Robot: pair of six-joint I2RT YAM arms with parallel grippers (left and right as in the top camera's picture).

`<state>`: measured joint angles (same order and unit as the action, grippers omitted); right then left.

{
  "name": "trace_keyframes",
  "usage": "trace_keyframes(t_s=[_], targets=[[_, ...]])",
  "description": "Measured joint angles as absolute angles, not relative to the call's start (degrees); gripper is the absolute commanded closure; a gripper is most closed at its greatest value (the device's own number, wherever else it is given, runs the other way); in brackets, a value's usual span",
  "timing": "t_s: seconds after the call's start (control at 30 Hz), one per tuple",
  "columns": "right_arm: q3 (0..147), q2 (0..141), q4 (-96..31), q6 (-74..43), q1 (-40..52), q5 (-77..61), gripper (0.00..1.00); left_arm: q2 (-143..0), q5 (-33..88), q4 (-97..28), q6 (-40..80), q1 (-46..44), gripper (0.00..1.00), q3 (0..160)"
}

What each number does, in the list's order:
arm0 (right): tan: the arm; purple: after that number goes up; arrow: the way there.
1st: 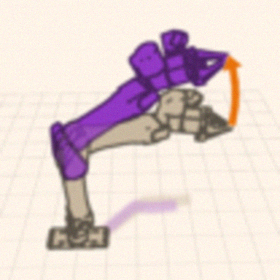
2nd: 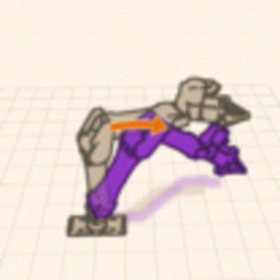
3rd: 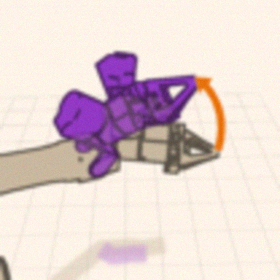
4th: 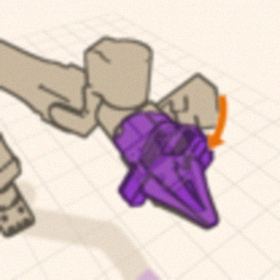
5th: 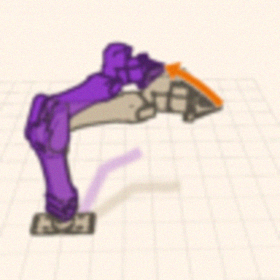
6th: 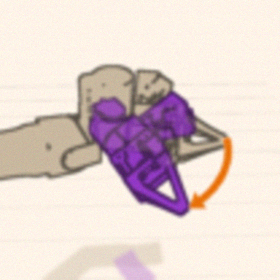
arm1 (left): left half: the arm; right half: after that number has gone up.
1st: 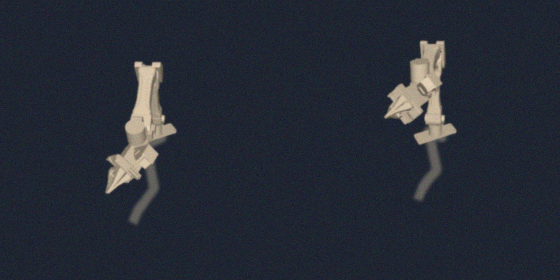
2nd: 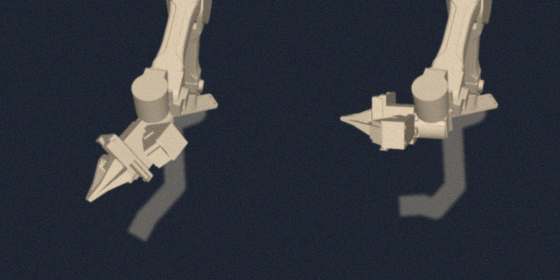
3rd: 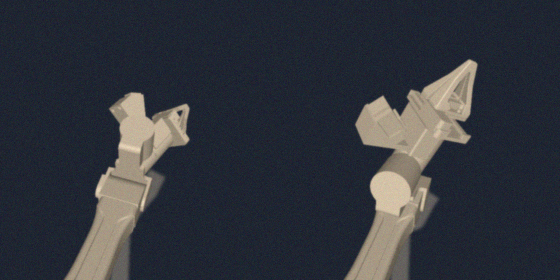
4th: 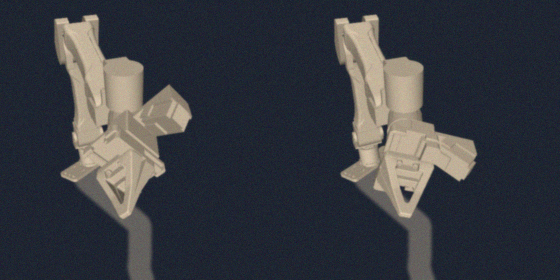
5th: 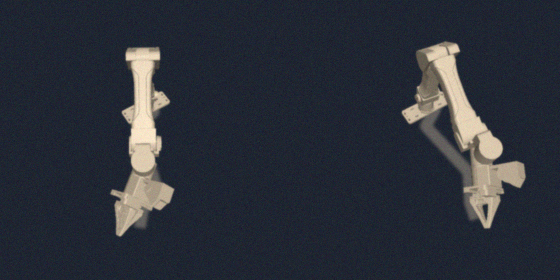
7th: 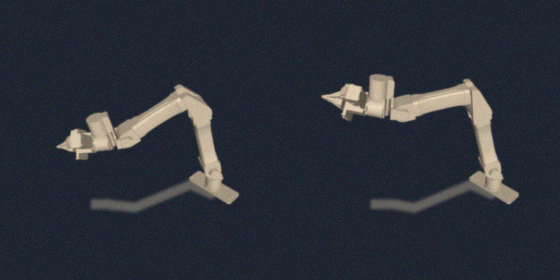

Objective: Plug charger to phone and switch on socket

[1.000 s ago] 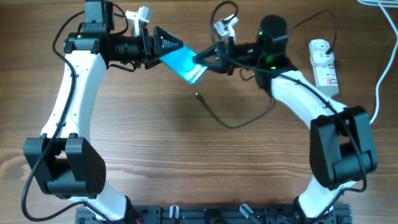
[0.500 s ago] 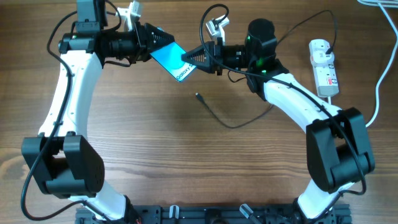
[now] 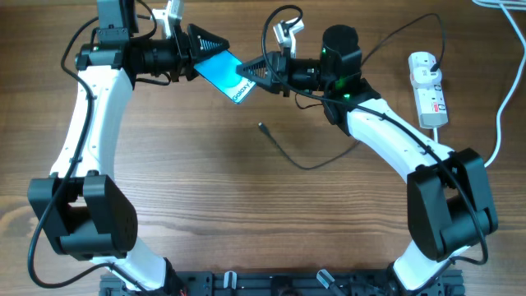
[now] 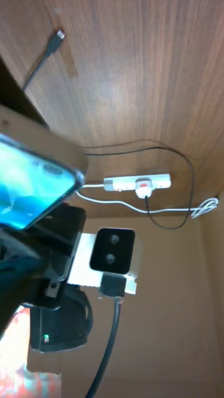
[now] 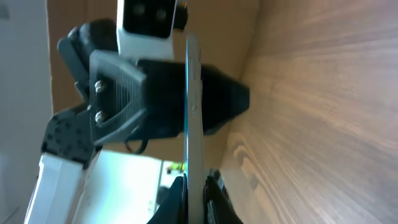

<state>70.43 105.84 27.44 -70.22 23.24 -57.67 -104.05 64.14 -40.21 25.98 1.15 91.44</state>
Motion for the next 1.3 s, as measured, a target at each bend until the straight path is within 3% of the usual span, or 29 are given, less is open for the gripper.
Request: trace_keyframes(t_s=[0.1, 0.23, 0.57, 0.6, 0.67, 0.7, 1.0, 1.3], targets=[[70.4, 105.8, 27.5, -70.2, 23.4, -54.6, 0.96, -104.0, 65.1, -40.3, 26.0, 1.1, 0.16, 91.4], [70.4, 105.8, 27.7, -70.5, 23.5, -51.4, 0.96, -104.0, 66.1, -40.5, 26.0, 1.1, 0.21, 91.4], [70.6, 105.8, 27.9, -70.7, 21.1, -51.3, 0.96, -104.0, 67.5, -40.8, 26.1, -0.1, 0.16, 91.3], [70.6, 105.8, 27.9, -70.7, 20.7, -51.3, 0.96, -104.0, 67.7, -40.9, 26.1, -0.3, 0.21, 91.3], [70.6, 105.8, 27.9, -70.7, 20.4, -51.2, 0.96, -104.0, 67.9, -40.9, 26.2, -0.4, 0.50, 91.3], [70.8, 105.8, 28.2, -70.9, 20.4, -51.2, 0.96, -104.0, 67.8, -41.1, 26.5, -0.4, 0.59, 91.3], [72.0, 105.8, 25.0, -71.4, 21.2, -51.4, 0.96, -104.0, 67.3, -40.6, 27.2, -0.2, 0.54, 90.5], [72.7, 105.2, 20.6, -71.1, 23.0, -50.9, 0.96, -104.1, 64.9, -38.6, 27.4, 0.5, 0.61, 89.8]])
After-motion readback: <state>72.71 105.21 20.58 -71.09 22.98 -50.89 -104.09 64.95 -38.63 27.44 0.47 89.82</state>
